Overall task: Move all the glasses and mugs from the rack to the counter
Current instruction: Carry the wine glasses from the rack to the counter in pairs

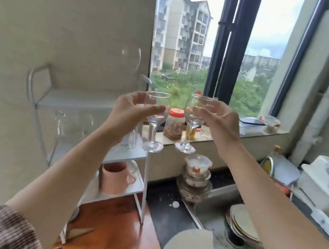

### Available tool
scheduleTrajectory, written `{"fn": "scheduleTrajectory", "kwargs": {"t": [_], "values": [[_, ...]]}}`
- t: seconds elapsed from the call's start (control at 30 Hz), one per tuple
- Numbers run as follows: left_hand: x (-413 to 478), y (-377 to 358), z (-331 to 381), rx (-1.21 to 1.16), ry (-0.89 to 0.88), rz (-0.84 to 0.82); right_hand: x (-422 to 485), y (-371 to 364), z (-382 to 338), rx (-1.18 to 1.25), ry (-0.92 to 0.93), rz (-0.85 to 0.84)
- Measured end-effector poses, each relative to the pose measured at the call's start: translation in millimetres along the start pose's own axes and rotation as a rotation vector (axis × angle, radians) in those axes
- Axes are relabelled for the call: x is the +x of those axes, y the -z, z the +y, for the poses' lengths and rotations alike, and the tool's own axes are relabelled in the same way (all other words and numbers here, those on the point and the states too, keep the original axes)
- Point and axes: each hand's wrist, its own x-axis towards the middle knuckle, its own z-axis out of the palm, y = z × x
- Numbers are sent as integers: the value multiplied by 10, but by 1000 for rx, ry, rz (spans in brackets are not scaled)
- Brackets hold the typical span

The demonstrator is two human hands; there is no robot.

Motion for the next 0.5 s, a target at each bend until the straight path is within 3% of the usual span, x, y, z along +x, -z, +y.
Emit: {"fn": "scheduleTrajectory", "kwargs": {"t": [0.23, 0.5], "values": [[-451, -1728, -146, -77, 15, -185, -649, 1540, 491, -215, -121, 264], [-1266, -4069, -2, -200, 83, -447, -1565, 3868, 745, -436, -243, 483]]}}
